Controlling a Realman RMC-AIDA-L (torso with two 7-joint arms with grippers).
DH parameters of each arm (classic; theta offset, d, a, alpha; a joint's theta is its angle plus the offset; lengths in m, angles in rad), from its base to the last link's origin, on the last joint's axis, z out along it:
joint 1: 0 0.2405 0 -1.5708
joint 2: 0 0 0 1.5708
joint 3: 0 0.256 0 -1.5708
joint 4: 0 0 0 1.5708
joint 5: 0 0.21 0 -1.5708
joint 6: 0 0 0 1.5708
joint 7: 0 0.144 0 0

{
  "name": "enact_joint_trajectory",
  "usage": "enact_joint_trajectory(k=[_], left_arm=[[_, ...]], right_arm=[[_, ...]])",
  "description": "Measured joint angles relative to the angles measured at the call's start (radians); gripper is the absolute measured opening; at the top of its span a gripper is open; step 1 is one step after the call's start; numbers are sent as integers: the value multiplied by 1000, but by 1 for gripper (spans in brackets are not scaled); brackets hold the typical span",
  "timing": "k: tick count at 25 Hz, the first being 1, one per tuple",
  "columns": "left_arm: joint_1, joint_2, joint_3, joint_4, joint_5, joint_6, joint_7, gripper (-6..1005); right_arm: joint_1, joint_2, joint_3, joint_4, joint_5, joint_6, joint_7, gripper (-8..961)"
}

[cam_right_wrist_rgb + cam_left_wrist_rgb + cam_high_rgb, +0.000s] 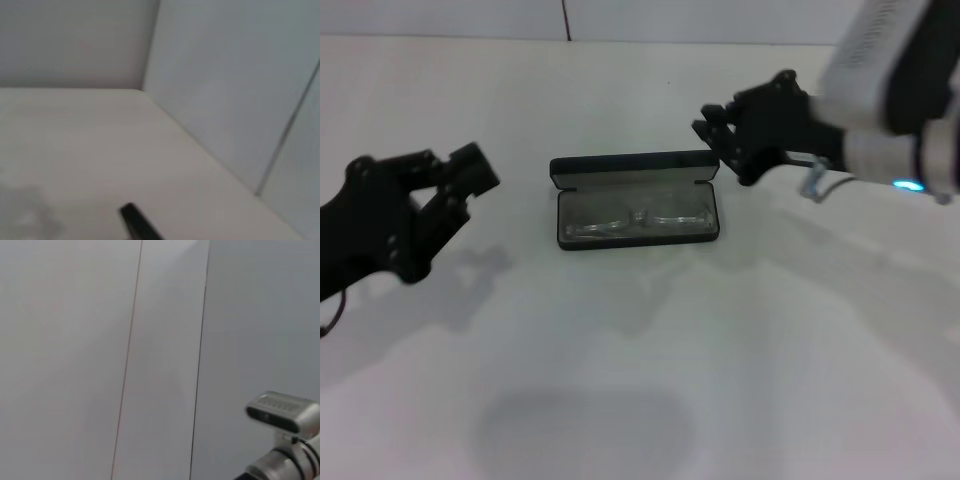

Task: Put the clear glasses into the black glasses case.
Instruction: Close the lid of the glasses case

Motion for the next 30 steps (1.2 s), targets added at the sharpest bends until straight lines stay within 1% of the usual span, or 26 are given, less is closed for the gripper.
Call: enact_joint_trajectory(k=[2,4,7,10,12,14,15,18,21,22,24,26,27,30], left_arm=[[-36,0,-5,-17,13,-11,0,248],[-82,-4,-9,-33,36,-21,-1,249],[-142,-12,-7,-58,56,-54,-8,250],[-211,-21,-5,-102,84,-105,-13,251],[-248,-27,-5,-122,101,-141,-13,252],[-273,-31,-2,-131,110,-185,-13,252],[-284,-33,0,-135,111,-207,-14,253],[-322,-36,2,-167,111,-288,-17,254],[-380,-36,8,-215,115,-392,-30,255],[-415,-35,21,-241,124,-447,-43,255],[-448,-35,45,-267,133,-505,-53,256],[-458,-35,60,-275,135,-530,-54,256],[-466,-39,108,-282,135,-603,-64,257],[-468,-40,158,-282,131,-662,-77,258]], right_arm=[[-17,2,96,15,166,-122,-119,107],[-31,2,203,64,355,-256,-240,107],[-28,1,396,241,622,-528,-456,107],[-19,2,534,424,726,-714,-592,106],[-17,2,601,527,730,-777,-658,106],[-15,1,660,656,728,-810,-740,106],[-15,1,677,704,728,-819,-772,106],[-17,2,691,792,731,-833,-845,106],[-26,5,684,827,732,-845,-868,106],[-27,6,683,834,731,-850,-870,106],[-25,6,683,853,730,-862,-870,105],[-20,6,683,868,730,-871,-870,105],[-17,6,683,872,730,-872,-870,105],[-13,9,683,882,733,-873,-871,105]])
